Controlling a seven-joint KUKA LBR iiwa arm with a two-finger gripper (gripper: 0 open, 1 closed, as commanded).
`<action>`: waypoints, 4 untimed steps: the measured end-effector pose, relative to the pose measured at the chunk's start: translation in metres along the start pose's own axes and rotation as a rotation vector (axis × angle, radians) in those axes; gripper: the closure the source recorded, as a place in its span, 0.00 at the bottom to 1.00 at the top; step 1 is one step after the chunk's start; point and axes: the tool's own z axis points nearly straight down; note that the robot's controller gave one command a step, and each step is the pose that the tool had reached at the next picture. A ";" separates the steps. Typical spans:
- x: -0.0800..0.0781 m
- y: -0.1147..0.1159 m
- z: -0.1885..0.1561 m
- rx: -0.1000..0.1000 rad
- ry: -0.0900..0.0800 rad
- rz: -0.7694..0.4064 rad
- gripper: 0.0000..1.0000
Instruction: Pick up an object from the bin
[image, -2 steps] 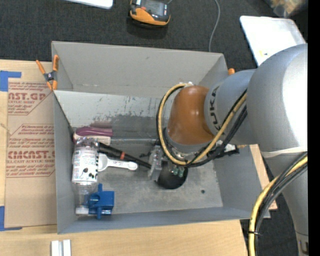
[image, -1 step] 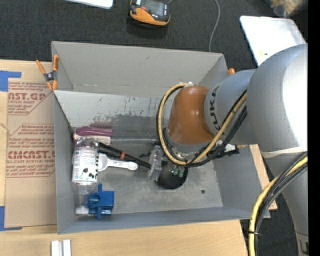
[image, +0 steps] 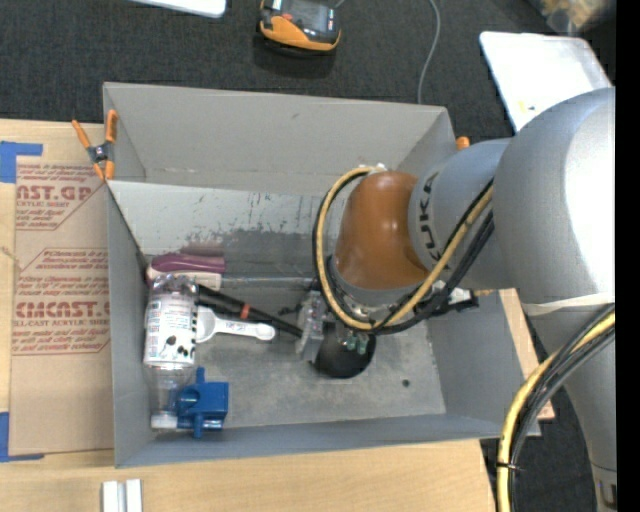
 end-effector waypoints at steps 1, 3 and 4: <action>0.000 0.000 0.000 0.000 0.000 0.000 1.00; 0.000 0.000 0.000 0.000 0.000 0.000 1.00; 0.000 0.000 0.000 0.000 0.000 0.000 1.00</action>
Offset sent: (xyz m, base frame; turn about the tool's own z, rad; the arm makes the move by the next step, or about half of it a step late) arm 0.0000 0.0000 0.0000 0.0000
